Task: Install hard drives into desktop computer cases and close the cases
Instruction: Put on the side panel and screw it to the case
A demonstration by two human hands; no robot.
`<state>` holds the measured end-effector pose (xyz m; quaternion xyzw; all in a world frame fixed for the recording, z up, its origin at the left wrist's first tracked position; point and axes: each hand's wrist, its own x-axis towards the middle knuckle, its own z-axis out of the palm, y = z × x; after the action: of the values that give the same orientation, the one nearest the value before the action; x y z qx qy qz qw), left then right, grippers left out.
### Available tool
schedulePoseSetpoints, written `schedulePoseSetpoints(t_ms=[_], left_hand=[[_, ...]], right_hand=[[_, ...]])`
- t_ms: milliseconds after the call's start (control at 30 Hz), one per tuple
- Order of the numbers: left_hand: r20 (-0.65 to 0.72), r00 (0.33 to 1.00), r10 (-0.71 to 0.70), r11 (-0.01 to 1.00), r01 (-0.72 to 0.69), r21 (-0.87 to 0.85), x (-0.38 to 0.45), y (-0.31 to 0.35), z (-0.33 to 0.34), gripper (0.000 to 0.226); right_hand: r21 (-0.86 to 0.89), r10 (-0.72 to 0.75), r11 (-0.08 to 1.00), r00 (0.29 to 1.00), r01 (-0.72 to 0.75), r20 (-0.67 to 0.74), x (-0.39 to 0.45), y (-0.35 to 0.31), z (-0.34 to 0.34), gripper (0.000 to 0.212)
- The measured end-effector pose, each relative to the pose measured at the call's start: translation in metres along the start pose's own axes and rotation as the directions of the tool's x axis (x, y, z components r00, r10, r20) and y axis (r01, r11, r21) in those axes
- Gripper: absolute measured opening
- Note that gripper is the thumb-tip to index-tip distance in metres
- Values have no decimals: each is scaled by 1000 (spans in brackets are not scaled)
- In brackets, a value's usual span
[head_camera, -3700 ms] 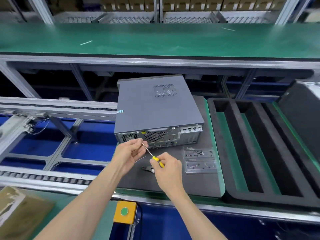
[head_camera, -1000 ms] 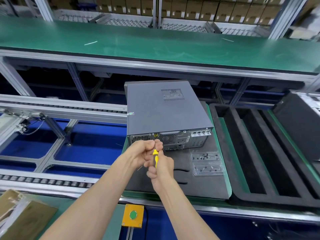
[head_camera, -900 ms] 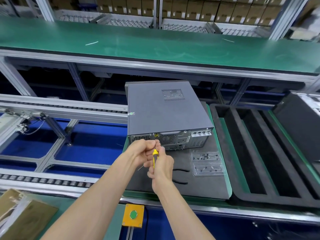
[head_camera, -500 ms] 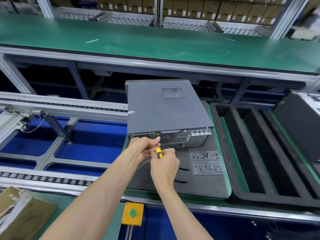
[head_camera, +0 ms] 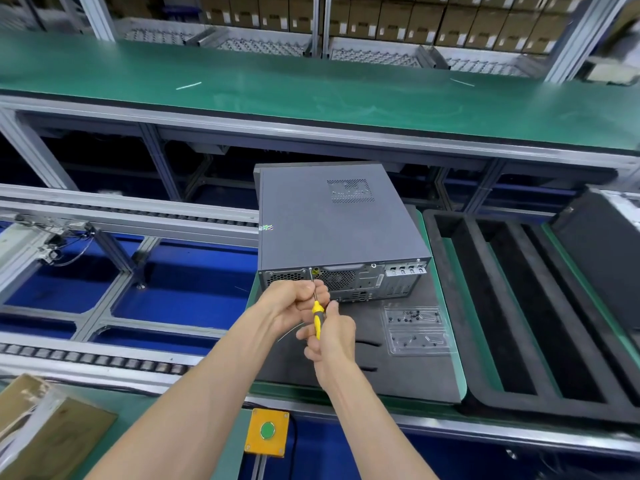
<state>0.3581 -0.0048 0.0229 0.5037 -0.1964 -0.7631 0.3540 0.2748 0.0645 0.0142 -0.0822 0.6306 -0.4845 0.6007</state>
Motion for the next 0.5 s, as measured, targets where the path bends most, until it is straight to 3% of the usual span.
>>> schedulePoseSetpoints(t_ms=[67, 133, 200, 333, 500], left_hand=[[-16, 1000, 21, 999, -21, 34, 2, 2, 1, 25], [-21, 999, 29, 998, -28, 61, 4, 2, 3, 25], [-50, 998, 29, 997, -26, 72, 6, 2, 4, 20], [-109, 992, 62, 995, -53, 83, 9, 3, 3, 9], [-159, 983, 88, 991, -70, 115, 10, 1, 4, 18]], right_hand=[[-210, -160, 967, 986, 145, -55, -2, 0, 2, 54], [-417, -375, 852, 925, 317, -63, -3, 2, 2, 43], [-519, -503, 751, 863, 408, -51, -5, 5, -1, 29], [-659, -627, 584, 779, 474, 5, -5, 10, -4, 25], [-771, -672, 450, 739, 450, 39, -1, 11, -6, 17]])
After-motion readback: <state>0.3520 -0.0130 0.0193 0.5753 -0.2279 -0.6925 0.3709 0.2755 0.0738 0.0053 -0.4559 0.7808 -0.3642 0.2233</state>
